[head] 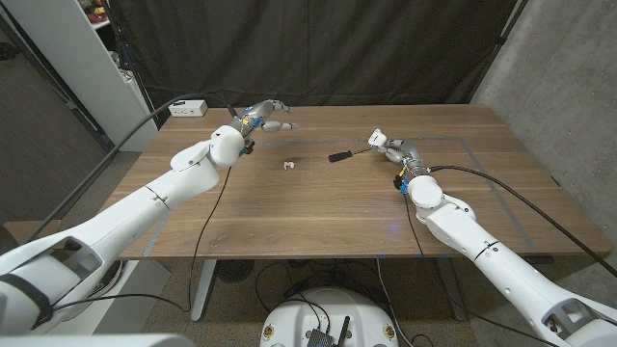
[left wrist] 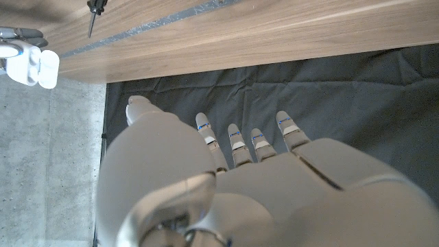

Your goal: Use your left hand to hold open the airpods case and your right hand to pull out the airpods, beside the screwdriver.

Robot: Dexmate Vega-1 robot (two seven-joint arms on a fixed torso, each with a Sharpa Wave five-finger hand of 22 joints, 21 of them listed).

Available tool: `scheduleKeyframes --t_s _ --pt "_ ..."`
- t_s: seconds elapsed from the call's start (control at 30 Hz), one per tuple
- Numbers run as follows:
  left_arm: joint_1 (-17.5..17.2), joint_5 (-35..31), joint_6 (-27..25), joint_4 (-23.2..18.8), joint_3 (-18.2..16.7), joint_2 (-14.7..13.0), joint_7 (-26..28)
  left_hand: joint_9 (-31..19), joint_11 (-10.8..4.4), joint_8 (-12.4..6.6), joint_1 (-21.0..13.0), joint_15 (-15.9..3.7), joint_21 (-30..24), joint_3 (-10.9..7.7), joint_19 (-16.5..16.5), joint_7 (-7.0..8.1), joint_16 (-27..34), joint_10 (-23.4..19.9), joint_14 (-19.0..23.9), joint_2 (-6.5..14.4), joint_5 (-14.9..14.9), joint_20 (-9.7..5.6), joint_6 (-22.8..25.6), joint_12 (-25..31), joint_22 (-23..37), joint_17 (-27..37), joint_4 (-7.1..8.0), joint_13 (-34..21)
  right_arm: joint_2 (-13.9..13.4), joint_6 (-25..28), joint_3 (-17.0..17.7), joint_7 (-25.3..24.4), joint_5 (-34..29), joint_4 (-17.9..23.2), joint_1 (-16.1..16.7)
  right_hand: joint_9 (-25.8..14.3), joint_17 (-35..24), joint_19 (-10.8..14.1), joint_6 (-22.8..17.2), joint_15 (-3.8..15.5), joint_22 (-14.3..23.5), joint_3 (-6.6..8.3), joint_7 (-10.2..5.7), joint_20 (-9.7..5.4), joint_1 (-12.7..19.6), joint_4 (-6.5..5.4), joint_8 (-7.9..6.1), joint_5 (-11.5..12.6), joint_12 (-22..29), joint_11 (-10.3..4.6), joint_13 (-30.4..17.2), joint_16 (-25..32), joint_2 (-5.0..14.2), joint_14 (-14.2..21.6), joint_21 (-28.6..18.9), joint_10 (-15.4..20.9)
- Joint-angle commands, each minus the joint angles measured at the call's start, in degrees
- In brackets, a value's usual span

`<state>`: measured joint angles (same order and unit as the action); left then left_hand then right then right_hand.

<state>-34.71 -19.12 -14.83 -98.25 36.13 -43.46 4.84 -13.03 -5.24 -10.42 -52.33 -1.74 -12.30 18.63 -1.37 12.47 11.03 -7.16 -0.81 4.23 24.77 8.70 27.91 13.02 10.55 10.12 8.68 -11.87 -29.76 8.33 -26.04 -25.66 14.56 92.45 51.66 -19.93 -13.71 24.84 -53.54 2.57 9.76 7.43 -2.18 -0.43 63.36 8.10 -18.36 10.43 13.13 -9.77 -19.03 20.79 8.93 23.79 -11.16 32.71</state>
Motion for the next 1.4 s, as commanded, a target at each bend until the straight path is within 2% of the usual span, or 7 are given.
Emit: scheduleKeyframes --t_s 0.03,0.67,0.73,0.77,0.8,0.83,1.4 --pt "0.34 1.28 4.28 3.66 -0.44 1.26 3.26 -0.02 0.03 -0.54 -0.16 -1.18 0.05 -0.33 -0.33 0.12 -0.16 -0.3 0.04 0.58 -0.2 -0.02 0.6 0.45 0.09 0.09 -0.12 -0.16 0.04 -44.09 3.29 22.74 12.37 -13.13 -3.66 -4.6 -0.25 -2.04 -3.96 9.7 0.07 0.54 -6.18 0.51 -1.14 -1.16 -0.26 -0.04 -0.79 -1.08 -0.38 -1.27 0.27 -3.07 0.59 -2.4" --pt "2.27 1.41 7.02 8.84 0.96 3.35 4.09 0.26 -0.15 -0.93 0.03 -1.32 0.25 -0.62 -0.2 0.13 -0.36 -0.1 -0.24 1.05 -0.79 -0.15 1.53 0.39 0.06 0.05 -0.38 -0.2 -3.13 -48.66 4.5 63.18 36.25 -15.62 -13.35 -4.7 -0.26 -4.27 -3.88 9.7 0.01 0.18 -8.42 1.47 -3.05 -1.78 0.0 -0.06 -1.51 -1.82 0.21 -2.38 0.15 -6.1 0.53 -6.6" --pt "2.57 2.36 7.8 10.19 0.98 3.92 3.91 0.29 -0.11 -1.0 0.06 -1.32 0.28 -0.64 -0.14 0.12 -0.36 -0.09 -0.26 1.09 -0.85 -0.1 1.71 0.39 0.06 0.05 -0.4 -0.2 -12.54 -24.05 5.71 38.17 32.98 -2.41 -8.68 -5.03 0.08 -7.04 -3.81 6.28 -0.01 0.26 -7.57 6.9 -3.72 -1.76 -0.01 -0.11 -1.4 -0.97 0.54 -2.59 0.08 -6.22 0.97 -7.16" --pt "2.87 2.87 7.74 10.59 1.09 4.03 3.08 0.31 -0.09 -1.03 0.08 -1.34 0.31 -0.66 -0.08 0.12 -0.36 -0.12 -0.25 1.12 -0.89 -0.15 1.82 0.4 0.06 0.05 -0.42 -0.2 -18.11 1.28 5.91 15.26 33.39 9.1 -8.9 -6.23 0.59 -7.94 -2.91 1.92 -0.04 1.58 -4.43 7.35 -2.38 -0.88 -0.17 0.56 -1.34 1.92 0.87 -2.76 0.81 -5.8 0.73 -7.72" --pt "3.12 2.97 8.28 11.07 1.33 3.98 2.7 0.37 0.21 -1.0 0.15 -0.91 0.43 -0.68 0.16 0.12 -0.54 0.12 -0.73 1.17 -1.03 0.11 1.81 0.31 0.05 0.05 -0.46 -0.21 -18.56 23.14 1.8 0.04 30.14 13.1 -15.09 -8.61 1.55 -5.09 -2.96 -6.28 -0.04 3.81 -0.71 11.43 -0.15 0.66 -1.07 1.9 -0.15 9.78 1.61 -2.64 0.63 -3.23 -0.34 -5.11" --pt "3.12 2.69 8.29 11.2 1.5 3.97 2.97 0.39 0.3 -0.97 0.17 -0.89 0.46 -0.68 0.23 0.11 -0.56 0.25 -0.79 1.18 -1.06 0.13 1.75 0.26 0.05 0.05 -0.47 -0.21 -16.56 33.33 -1.58 -7.36 26.73 12.84 -18.8 -8.78 1.95 -4.47 -4.13 -8.24 -0.03 4.13 0.57 12.22 0.46 1.09 -1.44 2.1 0.2 11.38 1.88 -3.03 0.04 -3.23 -0.4 -3.92" --pt "2.1 3.39 3.68 9.24 1.52 4.81 4.34 0.68 0.27 -1.25 0.47 -0.66 0.73 -0.9 0.85 -0.48 -0.63 0.53 -1.44 1.54 -1.76 0.41 2.63 0.18 0.04 0.03 -0.69 -0.23 -13.95 38.77 2.27 -3.94 25.35 11.18 -18.03 -9.2 2.45 -0.58 -5.26 -3.58 -0.02 5.18 3.22 11.2 1.61 0.99 -1.27 3.13 0.88 11.91 2.81 -2.31 -0.63 1.51 -0.83 -0.43"
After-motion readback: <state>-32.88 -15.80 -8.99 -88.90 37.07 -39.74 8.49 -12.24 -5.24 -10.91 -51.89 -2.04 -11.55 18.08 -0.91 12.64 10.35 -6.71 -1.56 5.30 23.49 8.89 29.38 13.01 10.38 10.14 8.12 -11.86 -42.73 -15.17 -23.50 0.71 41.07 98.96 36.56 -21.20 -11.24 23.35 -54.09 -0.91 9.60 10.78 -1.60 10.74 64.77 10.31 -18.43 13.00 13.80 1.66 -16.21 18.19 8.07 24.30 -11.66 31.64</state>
